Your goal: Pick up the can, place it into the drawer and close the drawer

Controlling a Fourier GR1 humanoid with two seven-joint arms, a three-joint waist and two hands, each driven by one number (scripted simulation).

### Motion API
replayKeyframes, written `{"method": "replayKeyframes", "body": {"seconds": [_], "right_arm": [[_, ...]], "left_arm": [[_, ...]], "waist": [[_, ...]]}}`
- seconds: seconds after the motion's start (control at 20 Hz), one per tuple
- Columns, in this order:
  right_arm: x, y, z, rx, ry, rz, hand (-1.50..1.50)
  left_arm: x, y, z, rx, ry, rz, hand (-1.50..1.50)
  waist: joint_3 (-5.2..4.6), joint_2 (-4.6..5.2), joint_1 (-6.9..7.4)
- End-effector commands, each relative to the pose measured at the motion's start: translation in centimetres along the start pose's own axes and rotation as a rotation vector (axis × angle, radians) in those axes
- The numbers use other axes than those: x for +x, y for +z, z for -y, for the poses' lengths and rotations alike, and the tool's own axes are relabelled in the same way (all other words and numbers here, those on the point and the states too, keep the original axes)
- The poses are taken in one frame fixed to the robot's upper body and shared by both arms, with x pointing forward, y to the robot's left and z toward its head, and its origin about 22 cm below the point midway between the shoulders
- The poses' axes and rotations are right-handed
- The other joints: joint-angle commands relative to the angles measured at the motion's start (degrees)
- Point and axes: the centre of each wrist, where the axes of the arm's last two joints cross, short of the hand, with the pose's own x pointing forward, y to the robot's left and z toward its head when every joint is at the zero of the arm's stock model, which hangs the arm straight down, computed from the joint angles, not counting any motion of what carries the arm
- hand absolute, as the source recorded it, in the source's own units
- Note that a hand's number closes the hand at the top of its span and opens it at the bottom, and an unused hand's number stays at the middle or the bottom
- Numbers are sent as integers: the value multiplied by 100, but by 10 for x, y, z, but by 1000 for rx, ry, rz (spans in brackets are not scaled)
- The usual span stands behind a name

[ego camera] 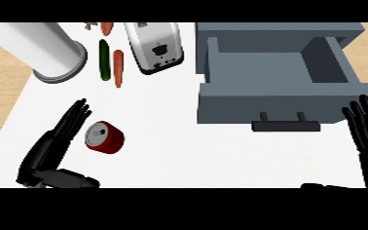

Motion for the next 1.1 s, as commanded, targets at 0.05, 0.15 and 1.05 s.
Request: {"method": "replayKeyframes", "body": {"seconds": [0.05,0.15,1.05], "right_arm": [[-2,17,-2,-14,10,11,-150],[11,14,-11,-8,2,14,-150],[8,12,-12,-10,-15,12,-150]], "left_arm": [[-21,4,-18,8,-30,-17,-150],[-34,-15,-6,11,-28,-13,-150],[-81,-8,-20,7,12,-95,-150]], "waist": [[0,-1,-10],[-2,2,-29],[-1,2,-22]]}}
